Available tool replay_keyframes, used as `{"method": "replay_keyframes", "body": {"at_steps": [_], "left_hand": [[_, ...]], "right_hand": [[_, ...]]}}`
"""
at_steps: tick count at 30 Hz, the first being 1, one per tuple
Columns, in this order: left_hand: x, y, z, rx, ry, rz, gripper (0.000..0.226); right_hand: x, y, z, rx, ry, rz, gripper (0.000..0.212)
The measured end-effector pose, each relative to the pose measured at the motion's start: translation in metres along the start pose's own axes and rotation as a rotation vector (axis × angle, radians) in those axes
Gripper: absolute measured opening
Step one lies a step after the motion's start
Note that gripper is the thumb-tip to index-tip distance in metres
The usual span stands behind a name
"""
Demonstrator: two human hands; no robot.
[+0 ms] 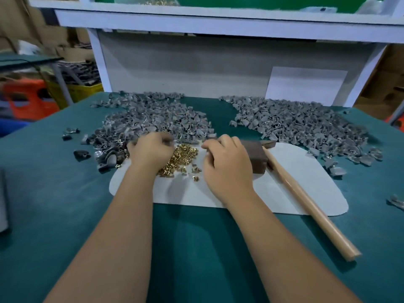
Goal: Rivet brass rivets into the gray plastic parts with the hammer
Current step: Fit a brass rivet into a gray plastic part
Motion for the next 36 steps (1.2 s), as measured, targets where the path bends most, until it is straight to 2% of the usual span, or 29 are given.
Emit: {"method": "replay_keyframes", "body": {"at_steps": [2,6,8,11,14,18,22,27,33,36], "left_hand": [[0.001,0.001,0.000,-0.001,-0.004,0.067,0.033],[-0.007,0.003,0.001,0.013,-0.055,0.049,0.035],[-0.007,0.004,0.001,0.026,-0.060,0.032,0.035],[-0.007,0.003,0.001,0.039,-0.060,0.000,0.028],[-0.008,0.003,0.001,0.024,-0.073,0.027,0.024],[-0.012,-0.005,-0.001,0.056,-0.135,0.039,0.019],[-0.013,-0.029,-0.009,0.167,-0.221,-0.183,0.015],[0.002,-0.059,-0.017,0.317,-0.074,-0.607,0.026],[0.011,-0.066,-0.018,0.345,0.033,-0.763,0.035],[0.011,-0.068,-0.019,0.349,0.038,-0.791,0.032]], "right_hand": [[0.003,0.010,-0.001,-0.043,0.030,-0.042,0.021],[0.003,0.031,-0.003,-0.054,0.049,-0.163,0.011],[0.004,0.036,-0.003,-0.032,0.064,-0.171,0.015],[0.030,0.030,-0.004,-0.004,0.284,-0.240,0.027],[0.050,0.026,-0.006,-0.021,0.426,-0.133,0.029],[0.056,0.032,-0.003,-0.058,0.427,-0.069,0.015],[0.054,0.032,-0.004,-0.071,0.407,-0.076,0.012],[0.059,0.032,-0.003,-0.043,0.407,-0.034,0.017],[0.055,0.028,-0.003,-0.055,0.433,0.013,0.009],[0.041,0.029,-0.003,-0.080,0.359,0.077,0.007]]}}
Point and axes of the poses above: each hand's wrist, its own z-axis towards the middle knuckle, its own x-axis out of the palm, y = z × x, the point moved 9 cm from there along z, towards the middle knuckle, and after that the axes turned 10 degrees about y, right-handed, at the moved point
